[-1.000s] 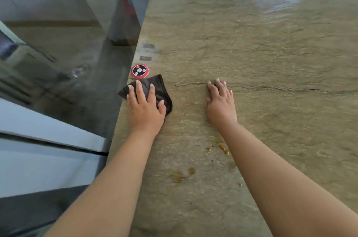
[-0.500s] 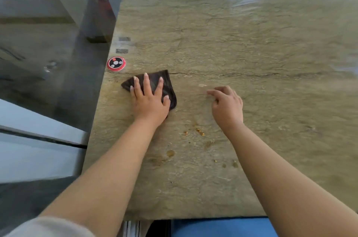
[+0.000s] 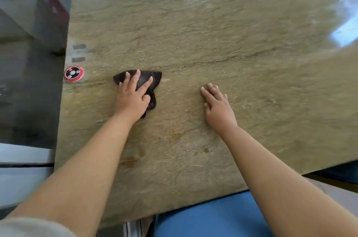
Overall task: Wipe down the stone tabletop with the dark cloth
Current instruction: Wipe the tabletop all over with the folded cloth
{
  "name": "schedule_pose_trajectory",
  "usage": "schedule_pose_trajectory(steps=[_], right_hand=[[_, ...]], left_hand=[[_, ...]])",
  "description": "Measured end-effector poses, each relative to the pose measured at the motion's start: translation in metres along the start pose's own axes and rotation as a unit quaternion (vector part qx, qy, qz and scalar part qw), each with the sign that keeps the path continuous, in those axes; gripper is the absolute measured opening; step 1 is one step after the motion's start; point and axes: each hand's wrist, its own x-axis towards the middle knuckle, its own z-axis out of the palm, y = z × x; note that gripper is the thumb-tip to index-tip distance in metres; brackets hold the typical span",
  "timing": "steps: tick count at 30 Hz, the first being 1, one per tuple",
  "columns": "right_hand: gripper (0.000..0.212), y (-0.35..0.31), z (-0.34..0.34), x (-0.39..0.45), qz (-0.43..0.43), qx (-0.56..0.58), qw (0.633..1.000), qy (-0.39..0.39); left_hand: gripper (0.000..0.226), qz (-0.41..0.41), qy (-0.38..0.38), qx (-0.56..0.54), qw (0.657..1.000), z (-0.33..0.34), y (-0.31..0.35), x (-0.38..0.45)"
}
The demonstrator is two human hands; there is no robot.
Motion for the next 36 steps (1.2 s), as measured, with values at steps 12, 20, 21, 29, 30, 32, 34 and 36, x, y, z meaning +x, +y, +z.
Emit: schedule_pose_trajectory(steps=[12,20,21,29,30,32,34,36], right_hand=[[0.057,-0.025,-0.014,-0.012,0.104,0.125,0.987,0.003],[0.079,-0.100,0.052,-0.037,0.130,-0.077,0.988,-0.024],[0.087,-0.100,0.057,-0.032,0.135,-0.088,0.986,-0.031],[0.073,-0.106,0.053,0.034,0.098,-0.123,0.985,-0.070],[0.071,-0.116,0.060,0.034,0.068,-0.131,0.986,-0.081],[0.070,-0.136,0.077,0.020,-0.031,-0.139,0.984,-0.105],[0.070,-0.147,0.090,-0.007,-0.151,-0.132,0.969,-0.142],[0.071,-0.143,0.091,-0.037,-0.261,-0.129,0.934,-0.206]], left_hand=[[0.065,0.235,-0.105,-0.063,0.964,0.015,0.079,-0.062],[0.056,0.024,0.097,-0.204,0.974,0.004,0.008,-0.116],[0.056,-0.005,0.113,-0.188,0.976,0.005,-0.001,-0.128],[0.062,-0.142,0.098,-0.010,0.985,0.015,-0.042,-0.198],[0.062,-0.139,0.091,-0.002,0.986,0.017,-0.044,-0.197],[0.062,-0.135,0.088,-0.012,0.987,0.016,-0.043,-0.192],[0.063,-0.140,0.101,-0.036,0.984,0.015,-0.043,-0.192],[0.063,-0.142,0.108,-0.045,0.983,0.016,-0.044,-0.194]])
